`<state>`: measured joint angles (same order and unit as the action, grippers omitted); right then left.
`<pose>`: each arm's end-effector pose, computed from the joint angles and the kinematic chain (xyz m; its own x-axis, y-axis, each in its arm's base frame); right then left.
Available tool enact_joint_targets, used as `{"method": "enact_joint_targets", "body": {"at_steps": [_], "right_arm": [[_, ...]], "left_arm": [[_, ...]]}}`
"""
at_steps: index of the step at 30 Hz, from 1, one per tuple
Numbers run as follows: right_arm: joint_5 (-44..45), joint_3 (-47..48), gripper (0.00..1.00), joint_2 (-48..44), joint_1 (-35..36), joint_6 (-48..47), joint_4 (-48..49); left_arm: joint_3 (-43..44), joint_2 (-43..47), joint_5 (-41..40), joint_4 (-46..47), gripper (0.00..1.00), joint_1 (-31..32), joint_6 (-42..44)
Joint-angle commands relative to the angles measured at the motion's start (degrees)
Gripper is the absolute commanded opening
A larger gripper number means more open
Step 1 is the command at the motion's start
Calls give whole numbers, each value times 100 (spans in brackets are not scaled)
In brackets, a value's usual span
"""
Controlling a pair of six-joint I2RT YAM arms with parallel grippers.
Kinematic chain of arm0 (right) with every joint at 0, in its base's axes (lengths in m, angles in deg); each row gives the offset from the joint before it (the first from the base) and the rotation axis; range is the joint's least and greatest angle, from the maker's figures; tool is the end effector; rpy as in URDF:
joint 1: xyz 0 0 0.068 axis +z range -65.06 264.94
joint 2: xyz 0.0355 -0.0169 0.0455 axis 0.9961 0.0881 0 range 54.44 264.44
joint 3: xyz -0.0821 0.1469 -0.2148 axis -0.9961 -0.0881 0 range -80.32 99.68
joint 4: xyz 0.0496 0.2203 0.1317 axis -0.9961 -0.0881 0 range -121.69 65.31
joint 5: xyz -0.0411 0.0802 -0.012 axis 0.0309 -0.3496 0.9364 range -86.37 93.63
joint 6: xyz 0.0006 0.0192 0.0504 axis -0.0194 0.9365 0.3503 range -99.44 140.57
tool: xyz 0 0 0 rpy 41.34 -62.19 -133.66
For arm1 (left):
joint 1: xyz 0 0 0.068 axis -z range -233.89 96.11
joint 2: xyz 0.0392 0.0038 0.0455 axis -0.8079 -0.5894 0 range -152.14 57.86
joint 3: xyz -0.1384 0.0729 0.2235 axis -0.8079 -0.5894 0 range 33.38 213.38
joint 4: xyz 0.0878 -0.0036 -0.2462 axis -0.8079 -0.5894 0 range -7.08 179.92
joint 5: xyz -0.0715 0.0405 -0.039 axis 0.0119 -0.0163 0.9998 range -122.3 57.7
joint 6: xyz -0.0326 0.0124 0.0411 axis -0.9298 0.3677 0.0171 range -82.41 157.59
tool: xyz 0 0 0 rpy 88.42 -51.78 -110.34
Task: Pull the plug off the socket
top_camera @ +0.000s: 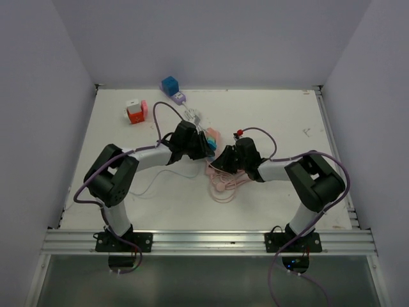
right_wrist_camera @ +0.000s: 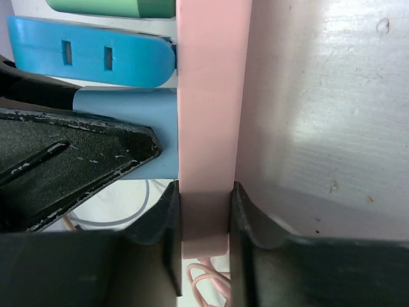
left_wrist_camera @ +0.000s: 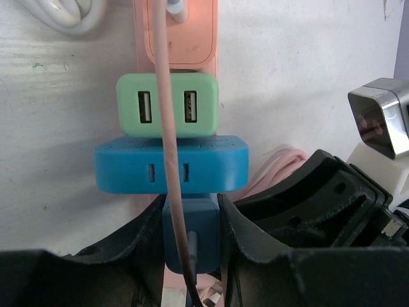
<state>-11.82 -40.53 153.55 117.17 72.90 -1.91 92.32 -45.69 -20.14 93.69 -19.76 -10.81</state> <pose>0.2702 0.1815 0.1297 -0.8579 0.3612 -0.3655 -0.0260 0.6799 0.7329 0.3109 -0.2198 0.1696 -0.8682 -0.2947 -0.3993 0.0469 0.7522 -0.6572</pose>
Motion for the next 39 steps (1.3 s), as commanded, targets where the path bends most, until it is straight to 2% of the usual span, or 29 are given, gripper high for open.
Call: {"method": "enact_joint_targets", "body": {"at_steps": [1, 3, 4, 6, 7, 10, 14, 25, 33, 36, 37, 39], "right_arm": [[331, 81, 5, -154, 38, -355, -309], [419, 55, 0, -286, 38, -470, -424], [471, 20, 0, -409, 29, -487, -441], [489, -24, 0, -533, 29, -531, -450], [490, -41, 0, -629, 29, -540, -468], [507, -59, 0, -752, 29, -619, -547], [516, -59, 0, -919, 29, -803, -652], [481, -130, 0, -1096, 64, -857, -556], [542, -103, 0, -1113, 117, -927, -574], [612, -121, 0, -1166, 117, -953, -608], [639, -138, 0, -1166, 117, -953, -609], [709, -156, 0, -1218, 108, -980, -644]], "left_arm": [[-5, 502, 163, 739, 32, -29, -187], [-128, 563, 190, 730, 37, -29, -196], [-163, 616, 199, 730, 45, -29, -213], [-277, 660, 243, 722, 54, -29, -266], [-304, 695, 251, 704, 61, -29, -301], [-400, 739, 322, 704, 72, -29, -345], [-366, 669, 462, 581, 73, -29, -345], [-357, 300, 875, 695, 57, 32, -661], [-172, 63, 673, 643, 51, 217, -670], [-155, 54, 603, 607, 42, 208, -662], [-172, 71, 603, 590, 33, 217, -670], [-181, 89, 603, 572, 24, 217, -671]]}}
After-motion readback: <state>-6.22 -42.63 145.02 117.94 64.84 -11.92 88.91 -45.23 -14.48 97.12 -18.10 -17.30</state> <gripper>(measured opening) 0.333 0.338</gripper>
